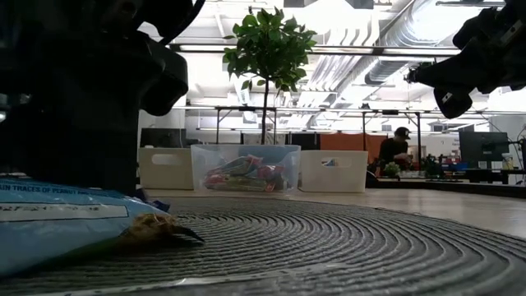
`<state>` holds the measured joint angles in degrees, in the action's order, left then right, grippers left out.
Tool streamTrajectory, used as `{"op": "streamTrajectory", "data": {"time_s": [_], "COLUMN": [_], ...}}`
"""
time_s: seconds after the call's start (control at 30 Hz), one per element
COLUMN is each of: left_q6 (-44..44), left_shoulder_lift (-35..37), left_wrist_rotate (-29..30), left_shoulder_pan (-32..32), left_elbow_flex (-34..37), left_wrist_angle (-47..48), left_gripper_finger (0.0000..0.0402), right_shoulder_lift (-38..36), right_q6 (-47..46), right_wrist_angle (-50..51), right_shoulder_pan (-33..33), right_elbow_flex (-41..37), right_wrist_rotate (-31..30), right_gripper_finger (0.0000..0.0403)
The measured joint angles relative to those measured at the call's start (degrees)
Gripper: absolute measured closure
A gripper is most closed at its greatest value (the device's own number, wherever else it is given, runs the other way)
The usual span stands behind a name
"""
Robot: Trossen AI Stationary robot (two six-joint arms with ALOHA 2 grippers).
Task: Pick and place Granola Bars by type
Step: Put the top blue granola bar into the gray bin
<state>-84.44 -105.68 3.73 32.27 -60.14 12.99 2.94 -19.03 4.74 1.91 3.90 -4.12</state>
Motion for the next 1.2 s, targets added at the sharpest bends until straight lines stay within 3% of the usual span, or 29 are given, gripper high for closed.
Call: {"op": "streamTrajectory", "data": {"time_s": [0.2,0.63,1.03,1.2], "left_q6": [0.2,1.9,5.6,9.1], "left_shoulder_lift": [-0.8,0.3,10.7,16.4], "left_wrist_rotate": [-0.4,-0.3,1.9,7.5], "left_shoulder_pan": [0.0,0.0,0.0,0.0], "left_elbow_flex": [0.0,0.2,0.3,0.3], "left_wrist_angle": [0.4,0.8,2.2,2.3], "left_gripper_finger": [0.0232,0.0345,0.0353,0.0354], "right_shoulder_lift": [0.0,0.0,0.0,0.0], "right_q6": [0.0,0.0,0.0,0.0], "right_wrist_angle": [-0.1,0.2,0.2,0.2], "right_shoulder_pan": [0.0,0.0,0.0,0.0], "right_elbow_flex": [0.0,0.0,0.0,0.0], "right_wrist_rotate": [0.0,0.0,0.0,0.0], "right_gripper_finger": [0.0402,0.0402,0.0402,0.0402]}}
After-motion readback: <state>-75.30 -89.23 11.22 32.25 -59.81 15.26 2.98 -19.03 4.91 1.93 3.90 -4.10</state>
